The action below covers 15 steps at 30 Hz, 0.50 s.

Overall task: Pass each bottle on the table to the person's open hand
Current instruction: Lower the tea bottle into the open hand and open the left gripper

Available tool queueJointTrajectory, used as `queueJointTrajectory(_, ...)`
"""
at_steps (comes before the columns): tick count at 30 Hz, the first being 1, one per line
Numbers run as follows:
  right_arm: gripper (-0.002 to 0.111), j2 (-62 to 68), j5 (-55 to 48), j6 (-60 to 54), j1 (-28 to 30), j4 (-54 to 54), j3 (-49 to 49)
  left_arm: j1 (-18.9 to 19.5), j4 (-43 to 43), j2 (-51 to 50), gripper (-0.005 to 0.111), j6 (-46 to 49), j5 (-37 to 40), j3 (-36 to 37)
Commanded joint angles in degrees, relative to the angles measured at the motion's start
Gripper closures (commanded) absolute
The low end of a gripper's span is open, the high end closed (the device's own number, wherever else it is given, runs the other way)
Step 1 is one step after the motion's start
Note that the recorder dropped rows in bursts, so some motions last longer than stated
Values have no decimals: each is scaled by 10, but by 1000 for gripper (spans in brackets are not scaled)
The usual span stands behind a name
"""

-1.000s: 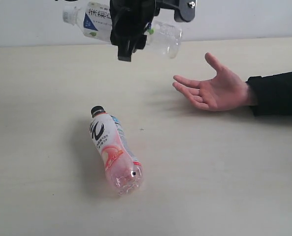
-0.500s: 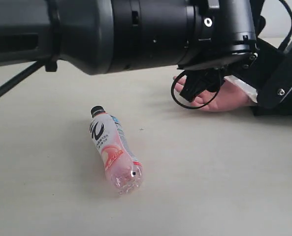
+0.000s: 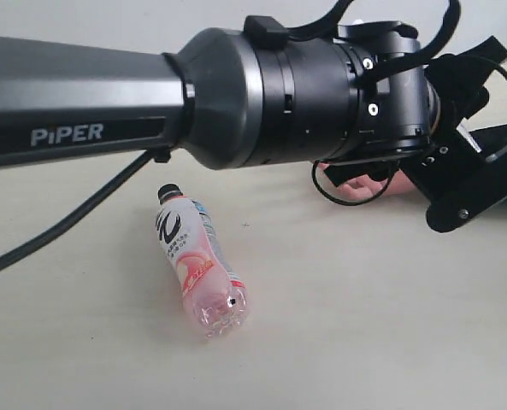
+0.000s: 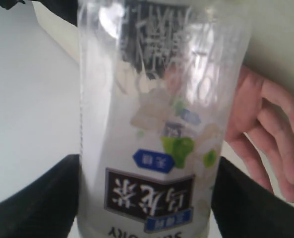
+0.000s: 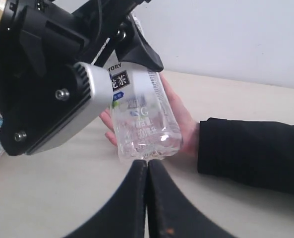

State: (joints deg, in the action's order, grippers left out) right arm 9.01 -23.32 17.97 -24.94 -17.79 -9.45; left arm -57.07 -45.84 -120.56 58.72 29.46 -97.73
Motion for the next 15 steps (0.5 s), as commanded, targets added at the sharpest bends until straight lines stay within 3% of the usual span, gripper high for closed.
queueJointTrajectory(1, 108, -2, 8, 1, 0, -4, 3, 22, 5, -17, 107, 14, -6, -8)
queueJointTrajectory(6, 108, -2, 8, 2, 0, -4, 3, 40, 105, -46, 107, 89, 4, -66)
queueJointTrajectory(10, 108, -2, 8, 2, 0, -4, 3, 46, 206, -79, 107, 179, 59, -135)
queueJointTrajectory(15, 108, -2, 8, 2, 0, -4, 3, 50, 233, -130, 107, 253, 153, -217)
